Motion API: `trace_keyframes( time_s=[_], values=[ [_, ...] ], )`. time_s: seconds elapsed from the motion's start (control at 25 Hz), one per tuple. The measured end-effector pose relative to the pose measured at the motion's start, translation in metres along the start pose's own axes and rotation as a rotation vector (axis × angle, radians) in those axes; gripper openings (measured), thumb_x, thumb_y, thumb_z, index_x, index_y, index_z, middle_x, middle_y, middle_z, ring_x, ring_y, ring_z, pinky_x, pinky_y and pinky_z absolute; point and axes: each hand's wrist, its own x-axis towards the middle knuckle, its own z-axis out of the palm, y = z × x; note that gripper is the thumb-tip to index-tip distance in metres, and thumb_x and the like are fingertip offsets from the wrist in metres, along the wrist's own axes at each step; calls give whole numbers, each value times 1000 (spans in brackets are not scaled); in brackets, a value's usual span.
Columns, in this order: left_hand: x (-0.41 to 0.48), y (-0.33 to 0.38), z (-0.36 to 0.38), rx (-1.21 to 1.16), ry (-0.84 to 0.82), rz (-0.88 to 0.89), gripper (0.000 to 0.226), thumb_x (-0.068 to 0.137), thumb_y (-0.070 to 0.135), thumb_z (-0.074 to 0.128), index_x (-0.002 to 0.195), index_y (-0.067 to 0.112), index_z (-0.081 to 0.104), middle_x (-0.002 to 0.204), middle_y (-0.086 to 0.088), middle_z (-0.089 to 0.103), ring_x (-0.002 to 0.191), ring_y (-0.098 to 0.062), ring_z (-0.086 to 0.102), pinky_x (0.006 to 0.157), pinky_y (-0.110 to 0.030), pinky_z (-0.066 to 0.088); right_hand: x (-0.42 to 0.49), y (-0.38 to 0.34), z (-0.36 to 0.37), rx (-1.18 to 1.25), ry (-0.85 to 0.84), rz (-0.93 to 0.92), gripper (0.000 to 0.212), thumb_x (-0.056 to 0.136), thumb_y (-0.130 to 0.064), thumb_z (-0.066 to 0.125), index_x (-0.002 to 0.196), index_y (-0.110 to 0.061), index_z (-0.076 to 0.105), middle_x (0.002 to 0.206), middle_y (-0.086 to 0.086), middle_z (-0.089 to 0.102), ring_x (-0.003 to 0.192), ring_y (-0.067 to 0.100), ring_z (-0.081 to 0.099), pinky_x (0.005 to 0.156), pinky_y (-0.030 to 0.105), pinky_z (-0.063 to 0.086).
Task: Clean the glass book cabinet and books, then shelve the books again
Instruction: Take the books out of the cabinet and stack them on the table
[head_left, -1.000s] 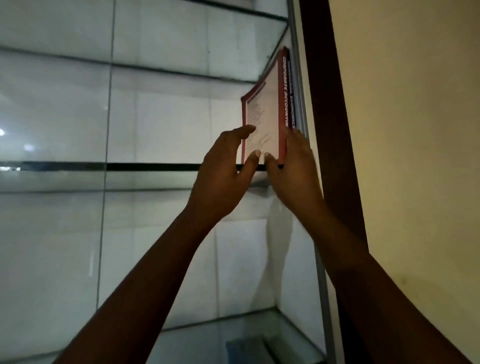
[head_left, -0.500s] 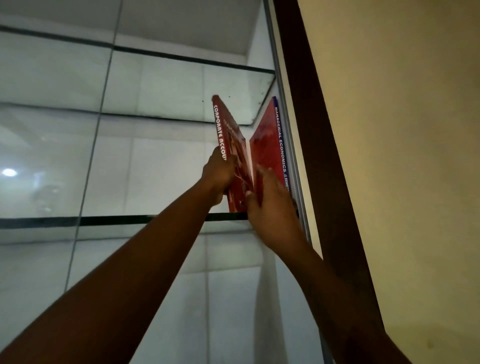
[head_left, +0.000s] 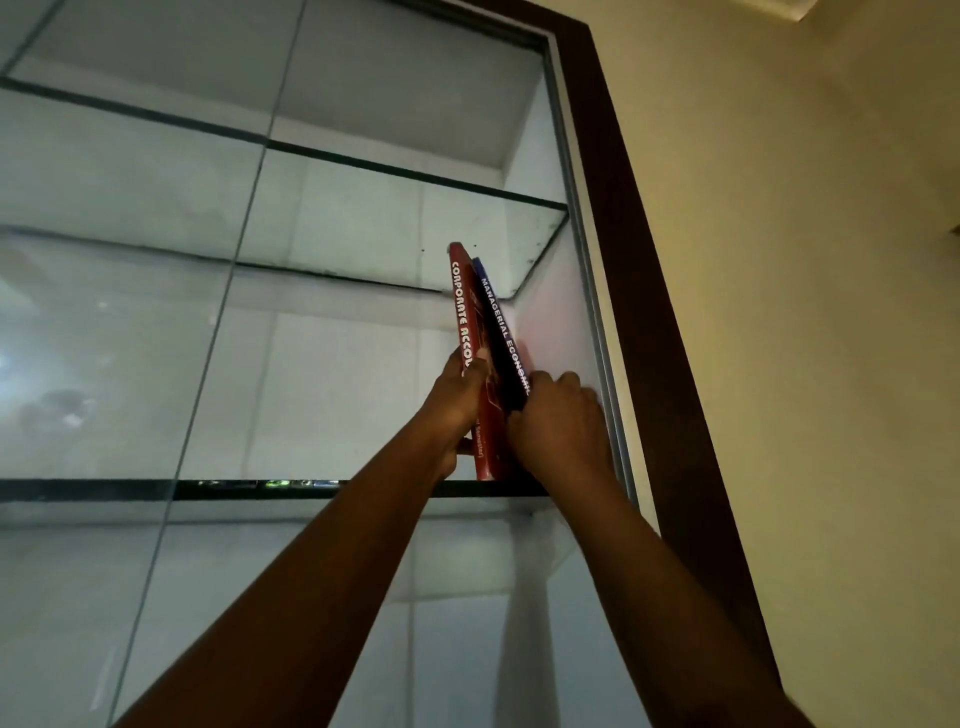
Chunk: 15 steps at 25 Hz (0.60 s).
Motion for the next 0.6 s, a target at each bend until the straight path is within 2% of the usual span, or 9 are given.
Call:
trace_keyframes(
  time_s=[0.12, 0.2, 0.32, 0.48, 0.6],
  values=[
    [-3, 1, 2, 0, -10, 56, 48, 100, 42, 30, 146, 29, 24, 144, -6, 42, 127, -29, 45, 96, -45, 41, 4, 9, 2, 47, -93, 22, 38, 97, -29, 46, 130, -11, 42, 122, 11, 57, 107, 26, 59, 87, 35, 49],
    [-4, 1, 5, 31, -54, 101, 51, 100, 36, 37, 147, 27, 19, 147, -5, 38, 131, -28, 41, 98, -42, 39, 2, 12, 1, 80, -78, 6, 37, 98, -28, 42, 131, -11, 41, 121, 10, 59, 106, 25, 60, 87, 34, 49],
    [-2, -3, 8, 128, -107, 158, 60, 99, 27, 42, 150, 24, 10, 149, -5, 34, 134, -27, 38, 109, -45, 34, -3, 7, -6, 157, -51, -15, 39, 99, -26, 40, 135, -11, 40, 124, 10, 59, 108, 25, 60, 90, 32, 47],
    [-9, 0, 1, 71, -82, 141, 57, 99, 31, 43, 149, 22, 17, 146, -7, 39, 131, -26, 42, 109, -45, 35, -12, -7, -27, 144, -59, -104, 42, 98, -26, 42, 137, -10, 39, 128, 11, 57, 112, 25, 58, 94, 30, 44],
    [-19, 9, -4, 21, -54, 138, 54, 98, 36, 41, 147, 21, 23, 142, -9, 45, 125, -26, 49, 105, -48, 40, -20, -10, -55, 124, -71, -116, 47, 96, -29, 46, 138, -11, 38, 129, 11, 55, 112, 26, 58, 92, 31, 46]
  ],
)
